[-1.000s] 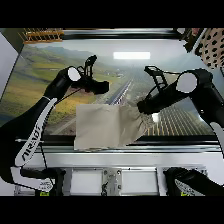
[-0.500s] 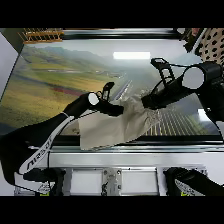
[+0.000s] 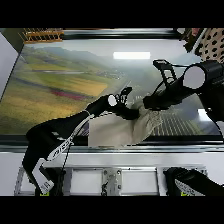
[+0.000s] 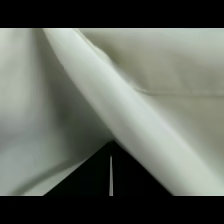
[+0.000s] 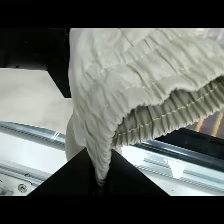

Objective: Fold the clothes and pants, and hang the long-sleeved shirts on hangers.

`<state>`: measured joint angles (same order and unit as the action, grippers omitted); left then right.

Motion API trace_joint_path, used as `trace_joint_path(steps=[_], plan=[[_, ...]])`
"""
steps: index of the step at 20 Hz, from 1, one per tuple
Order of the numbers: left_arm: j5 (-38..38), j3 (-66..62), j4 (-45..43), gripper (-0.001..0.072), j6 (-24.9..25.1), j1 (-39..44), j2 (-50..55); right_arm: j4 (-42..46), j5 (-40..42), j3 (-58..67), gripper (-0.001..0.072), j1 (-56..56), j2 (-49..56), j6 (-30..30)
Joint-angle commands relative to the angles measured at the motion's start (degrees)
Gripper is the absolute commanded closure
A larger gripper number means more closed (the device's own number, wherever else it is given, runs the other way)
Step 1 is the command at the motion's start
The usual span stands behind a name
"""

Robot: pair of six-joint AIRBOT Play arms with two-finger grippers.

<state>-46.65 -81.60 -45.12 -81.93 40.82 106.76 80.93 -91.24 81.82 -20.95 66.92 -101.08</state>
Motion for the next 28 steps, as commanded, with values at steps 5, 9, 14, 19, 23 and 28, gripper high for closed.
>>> trace_joint_path(steps=[5, 9, 14, 19, 23, 28], plan=[[-2.51, -1.36, 0.13, 0.0703, 0.11, -1.31, 0.87, -0.13, 2.71, 0.04, 0.0694, -3.67, 0.87, -1.4], [-4.92, -1.33, -0.37, 0.0703, 1.53, -4.33, -2.51, -0.11, 2.73, 0.04, 0.0694, -3.89, 1.22, -1.42], [-10.71, -1.33, -0.42, 0.0703, 1.88, -8.57, -5.18, -0.11, 2.73, 0.04, 0.0694, -3.89, 1.22, -1.42], [-12.79, -1.33, -1.49, 0.0703, 1.81, -13.97, -8.24, -0.15, 2.99, 0.04, 0.0695, -3.89, 1.27, -1.4], [-13.9, -1.36, -8.22, 0.0703, 1.64, -19.65, -12.94, -4.07, 5.57, 0.04, 0.0694, -3.96, 1.86, -0.85], [-16.68, -1.36, -9.38, 0.0703, 1.62, -28.5, -17.9, -6.58, 10.1, 0.04, 0.0694, -9.01, 5.7, 1.92]])
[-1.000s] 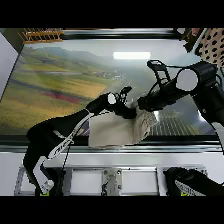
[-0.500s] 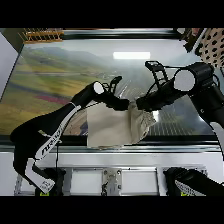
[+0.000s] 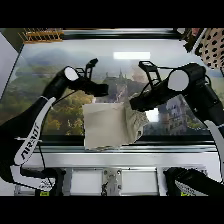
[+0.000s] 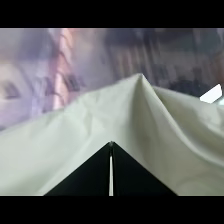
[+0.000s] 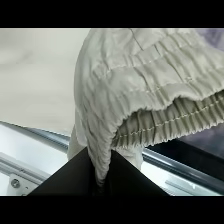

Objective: Fold the clothes and pants, and hang the long-sleeved shirts on hangers.

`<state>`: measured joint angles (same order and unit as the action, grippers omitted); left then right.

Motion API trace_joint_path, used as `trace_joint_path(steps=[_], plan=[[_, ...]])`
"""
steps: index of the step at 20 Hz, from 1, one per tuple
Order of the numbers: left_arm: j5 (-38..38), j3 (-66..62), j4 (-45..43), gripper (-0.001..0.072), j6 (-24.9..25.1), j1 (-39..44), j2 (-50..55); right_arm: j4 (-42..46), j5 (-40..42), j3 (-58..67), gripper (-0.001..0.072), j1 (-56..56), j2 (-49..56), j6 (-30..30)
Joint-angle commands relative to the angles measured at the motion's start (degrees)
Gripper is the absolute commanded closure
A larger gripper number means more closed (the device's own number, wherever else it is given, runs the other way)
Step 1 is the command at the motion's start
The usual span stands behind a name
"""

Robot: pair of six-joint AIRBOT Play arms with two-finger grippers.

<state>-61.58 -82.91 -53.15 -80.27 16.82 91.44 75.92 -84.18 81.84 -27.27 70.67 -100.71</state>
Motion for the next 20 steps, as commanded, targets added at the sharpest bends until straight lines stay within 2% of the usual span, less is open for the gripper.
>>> trace_joint_path(steps=[1, 6, 10, 11, 13, 14, 15, 18, 20], plan=[[-2.21, -0.04, -1.36, 0.0703, -0.04, -6.14, -3.43, -1.6, 4.61, 0.02, 0.0693, -4.35, 3.08, 2.14], [-4.15, -0.04, -1.36, 0.0703, 0.02, -13.09, -7.32, -2.45, 14.69, 0.02, 0.0693, -13.31, 9.53, 4.31], [-4.46, -0.04, -1.36, 0.0703, 0.02, -17.73, -9.81, -12.85, 24.5, 0.02, 0.0682, -20.59, 15.67, 11.74], [-4.48, -0.04, -1.36, 0.0703, 0.0, -18.91, -10.38, -15.89, 27.23, 0.02, 0.0576, -22.62, 17.35, 15.32], [-4.52, -0.04, -1.33, 0.0703, 0.0, -20.94, -11.41, -21.46, 31.63, 0.02, 0.0049, -26.58, 20.33, 24.22], [-4.74, -0.04, -1.33, 0.0703, 0.0, -21.79, -11.89, -23.85, 32.54, 0.02, 0.0005, -28.11, 21.09, 28.85], [-5.14, -0.04, -1.36, 0.0703, 0.0, -22.58, -12.37, -24.85, 33.22, 0.02, 0.0005, -29.14, 21.2, 30.91], [-5.51, 0.22, -1.6, 0.0704, 0.57, -23.56, -14.01, -23.12, 33.75, -0.15, 0.0006, -27.1, 18.69, 30.62], [-3.13, 3.08, -2.89, 0.0703, 0.57, -22.97, -16.72, -20.96, 32.61, -1.49, 0.0006, -22.27, 15.63, 30.23]])
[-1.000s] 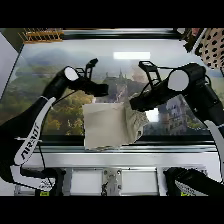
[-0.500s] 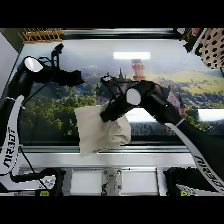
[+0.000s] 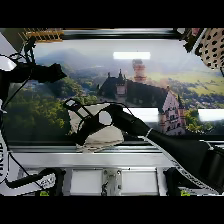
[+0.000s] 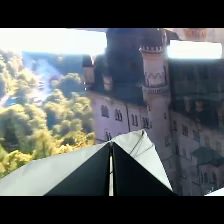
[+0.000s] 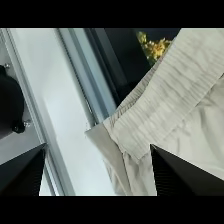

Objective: Fold the clothes and pants, and hang the long-sleeved shirts on hangers.

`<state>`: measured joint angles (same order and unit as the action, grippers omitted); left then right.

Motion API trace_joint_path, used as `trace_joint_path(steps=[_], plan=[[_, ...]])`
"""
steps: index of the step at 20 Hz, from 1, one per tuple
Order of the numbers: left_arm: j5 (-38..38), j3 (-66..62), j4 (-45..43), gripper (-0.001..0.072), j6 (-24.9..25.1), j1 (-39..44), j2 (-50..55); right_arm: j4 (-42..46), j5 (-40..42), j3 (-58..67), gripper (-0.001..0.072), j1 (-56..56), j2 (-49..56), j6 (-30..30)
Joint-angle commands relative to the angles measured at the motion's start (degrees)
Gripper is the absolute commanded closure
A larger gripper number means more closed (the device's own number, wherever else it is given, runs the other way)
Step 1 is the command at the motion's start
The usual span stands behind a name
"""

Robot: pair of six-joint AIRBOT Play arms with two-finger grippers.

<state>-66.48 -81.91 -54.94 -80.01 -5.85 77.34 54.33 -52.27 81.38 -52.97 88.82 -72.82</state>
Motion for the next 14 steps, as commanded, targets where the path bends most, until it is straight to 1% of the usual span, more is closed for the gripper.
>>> trace_joint_path(steps=[1, 4, 7, 9, 10, 12, 14], plan=[[3.37, 4.72, -1.03, 0.0703, 0.31, 0.17, -4.39, 1.46, -0.9, -2.32, 0.0006, 6.78, -4.02, 2.29], [5.53, 13.99, -1.01, 0.0703, 0.33, 2.08, -9.75, 1.6, -7.06, -9.66, 0.0006, 19.98, -7.39, 0.72], [6.69, 21.38, -0.96, 0.0703, 0.76, 4.46, -14.01, 1.07, -7.17, -18.99, 0.0005, 32.17, -7.8, -0.68], [7.63, 24.72, -1.01, 0.0703, 0.76, 5.84, -16.31, -0.7, -5.55, -24.35, 0.0006, 37.53, -6.47, -0.44], [8.31, 26.08, -0.98, 0.0703, 0.76, 6.45, -17.4, -1.84, -4.7, -26.1, 0.0006, 39.06, -5.2, -0.42], [8.5, 27.15, -1.01, 0.0703, 0.76, 6.82, -18.53, -4.9, -4.02, -26.88, 0.0006, 39.41, -1.62, 2.05], [8.02, 27.04, -0.85, 0.0703, 0.74, 6.82, -18.71, -12.81, -3.17, -26.82, 0.0006, 38.18, 2.1, 6.73]])
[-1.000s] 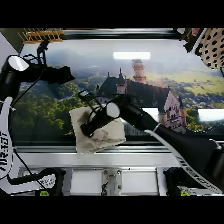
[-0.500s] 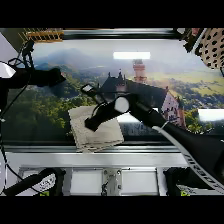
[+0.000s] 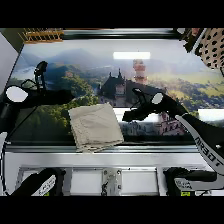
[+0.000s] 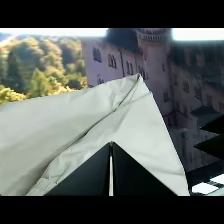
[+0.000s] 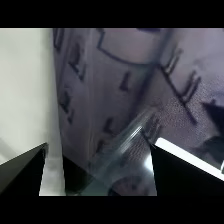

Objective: Fold the clothes and pants, and hang the long-sleeved shirts on hangers.

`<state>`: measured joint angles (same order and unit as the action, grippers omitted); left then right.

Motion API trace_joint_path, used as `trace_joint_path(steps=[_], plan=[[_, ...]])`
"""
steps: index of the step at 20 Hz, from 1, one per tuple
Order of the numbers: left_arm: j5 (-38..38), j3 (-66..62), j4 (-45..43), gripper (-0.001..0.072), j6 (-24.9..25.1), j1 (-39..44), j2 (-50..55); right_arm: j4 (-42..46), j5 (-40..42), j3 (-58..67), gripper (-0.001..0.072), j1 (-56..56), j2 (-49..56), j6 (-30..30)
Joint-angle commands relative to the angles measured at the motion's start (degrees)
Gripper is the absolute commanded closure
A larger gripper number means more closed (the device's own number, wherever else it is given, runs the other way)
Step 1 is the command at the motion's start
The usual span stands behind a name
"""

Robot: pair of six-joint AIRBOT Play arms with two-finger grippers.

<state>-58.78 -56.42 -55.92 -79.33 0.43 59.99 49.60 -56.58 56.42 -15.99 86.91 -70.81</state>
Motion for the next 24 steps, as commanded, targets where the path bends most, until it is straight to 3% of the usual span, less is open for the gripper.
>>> trace_joint_path(steps=[1, 4, 9, 11, 13, 17, 21, 24], plan=[[0.28, 1.55, 0.13, 0.0703, 0.07, 0.55, -1.36, -12.61, 1.31, -1.64, 0.0006, 0.31, 5.73, 7.54], [0.28, 1.55, 0.13, 0.0703, 0.07, 0.55, -1.36, -23.47, 1.31, 0.55, 0.0006, -3.52, 10.21, 13.31], [0.28, 1.55, 0.13, 0.0703, 0.07, 0.55, -1.36, -29.31, 1.27, 6.34, 0.0025, -11.54, 14.8, 13.92], [0.28, 1.55, 0.13, 0.0703, 0.04, 0.55, -1.36, -29.33, 1.22, 7.74, 0.0481, -13.42, 14.97, 16.83], [0.28, 1.55, 0.13, 0.0703, 0.04, 0.55, -1.36, -28.55, 0.81, 9.31, 0.0682, -13.38, 14.49, 17.59], [0.22, 1.55, 0.11, 0.0703, 0.04, 0.55, -1.36, -12.94, 1.05, 12.63, 0.0694, -5.95, 8.59, 9.46], [-0.11, 1.55, 0.11, 0.0703, 0.07, 0.55, -1.36, 7.3, 0.13, 12.87, 0.0694, 11.34, 0.52, -1.22], [-0.13, 1.55, 0.11, 0.0703, 0.07, 0.55, -1.36, 11.56, -0.72, 12.85, 0.0694, 27.61, -3.34, -3.02]])
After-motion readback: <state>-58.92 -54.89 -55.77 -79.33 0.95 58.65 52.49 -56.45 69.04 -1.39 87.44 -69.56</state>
